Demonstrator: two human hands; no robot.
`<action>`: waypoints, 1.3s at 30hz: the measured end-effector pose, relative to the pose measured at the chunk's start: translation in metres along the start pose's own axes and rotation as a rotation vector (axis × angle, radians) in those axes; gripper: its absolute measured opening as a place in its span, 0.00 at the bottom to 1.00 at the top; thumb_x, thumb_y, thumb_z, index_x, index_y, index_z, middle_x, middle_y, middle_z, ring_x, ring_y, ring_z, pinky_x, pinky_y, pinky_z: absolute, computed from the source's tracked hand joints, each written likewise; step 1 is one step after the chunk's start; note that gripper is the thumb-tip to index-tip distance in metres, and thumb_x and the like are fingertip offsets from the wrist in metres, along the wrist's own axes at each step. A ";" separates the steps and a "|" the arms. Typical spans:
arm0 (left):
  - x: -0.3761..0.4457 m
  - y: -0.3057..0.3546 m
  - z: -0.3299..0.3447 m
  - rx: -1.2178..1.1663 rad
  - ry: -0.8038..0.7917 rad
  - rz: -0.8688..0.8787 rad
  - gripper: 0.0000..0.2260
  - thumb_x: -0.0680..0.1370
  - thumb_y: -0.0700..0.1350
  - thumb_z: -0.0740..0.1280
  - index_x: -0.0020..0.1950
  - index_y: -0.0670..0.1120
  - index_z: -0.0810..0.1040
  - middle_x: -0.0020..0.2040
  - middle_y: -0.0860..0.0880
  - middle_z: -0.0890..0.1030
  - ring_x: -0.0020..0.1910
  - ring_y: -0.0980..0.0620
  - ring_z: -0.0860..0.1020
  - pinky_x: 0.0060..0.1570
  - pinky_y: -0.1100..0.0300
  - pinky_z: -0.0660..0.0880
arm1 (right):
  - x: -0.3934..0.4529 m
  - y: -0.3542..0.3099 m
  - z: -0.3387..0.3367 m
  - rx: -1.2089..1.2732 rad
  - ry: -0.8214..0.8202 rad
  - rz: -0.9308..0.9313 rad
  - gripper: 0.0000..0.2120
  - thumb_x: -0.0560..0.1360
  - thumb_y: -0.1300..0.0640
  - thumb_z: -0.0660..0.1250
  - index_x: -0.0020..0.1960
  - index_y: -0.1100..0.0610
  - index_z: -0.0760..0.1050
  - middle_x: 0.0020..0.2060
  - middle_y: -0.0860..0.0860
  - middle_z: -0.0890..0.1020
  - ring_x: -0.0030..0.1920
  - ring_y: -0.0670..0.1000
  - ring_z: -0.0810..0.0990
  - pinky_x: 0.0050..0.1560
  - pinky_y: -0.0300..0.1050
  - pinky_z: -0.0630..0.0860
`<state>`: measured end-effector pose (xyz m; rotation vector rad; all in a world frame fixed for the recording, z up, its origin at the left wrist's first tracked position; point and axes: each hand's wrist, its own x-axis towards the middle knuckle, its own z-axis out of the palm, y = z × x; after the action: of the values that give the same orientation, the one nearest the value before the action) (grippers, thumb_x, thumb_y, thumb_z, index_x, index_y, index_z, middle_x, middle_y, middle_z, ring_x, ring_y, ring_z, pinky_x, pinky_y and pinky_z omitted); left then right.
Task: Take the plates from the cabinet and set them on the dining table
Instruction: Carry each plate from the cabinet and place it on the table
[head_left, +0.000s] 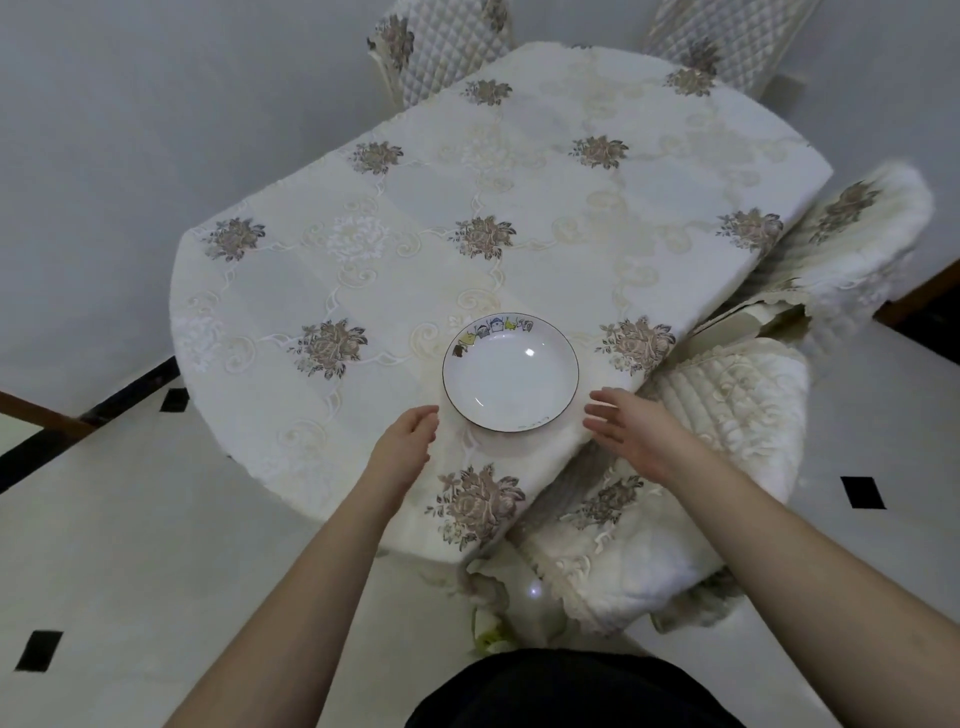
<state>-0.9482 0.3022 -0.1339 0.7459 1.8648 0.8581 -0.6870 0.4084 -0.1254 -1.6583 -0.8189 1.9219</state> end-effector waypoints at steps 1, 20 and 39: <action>-0.007 0.000 0.000 0.118 0.010 0.053 0.16 0.81 0.50 0.59 0.67 0.49 0.74 0.59 0.51 0.77 0.57 0.52 0.75 0.60 0.53 0.72 | -0.006 0.003 -0.001 -0.047 -0.005 -0.011 0.16 0.80 0.52 0.60 0.64 0.59 0.73 0.61 0.57 0.77 0.58 0.55 0.78 0.60 0.49 0.72; -0.142 -0.011 0.092 0.978 0.209 0.430 0.30 0.77 0.63 0.51 0.76 0.51 0.63 0.75 0.48 0.67 0.75 0.47 0.62 0.72 0.50 0.59 | -0.059 0.018 -0.095 -1.564 -0.044 -0.841 0.34 0.76 0.35 0.44 0.77 0.51 0.56 0.75 0.53 0.63 0.73 0.55 0.61 0.72 0.52 0.60; -0.316 -0.085 0.099 0.927 0.539 -0.025 0.31 0.78 0.66 0.43 0.79 0.56 0.51 0.79 0.52 0.54 0.78 0.50 0.49 0.75 0.49 0.50 | -0.105 0.046 -0.064 -1.681 -0.404 -1.150 0.35 0.75 0.33 0.41 0.77 0.50 0.54 0.76 0.50 0.61 0.76 0.53 0.56 0.73 0.50 0.53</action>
<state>-0.7459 0.0311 -0.0818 1.0984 2.7875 0.1119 -0.6053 0.3124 -0.0896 -0.6697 -3.0753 0.4346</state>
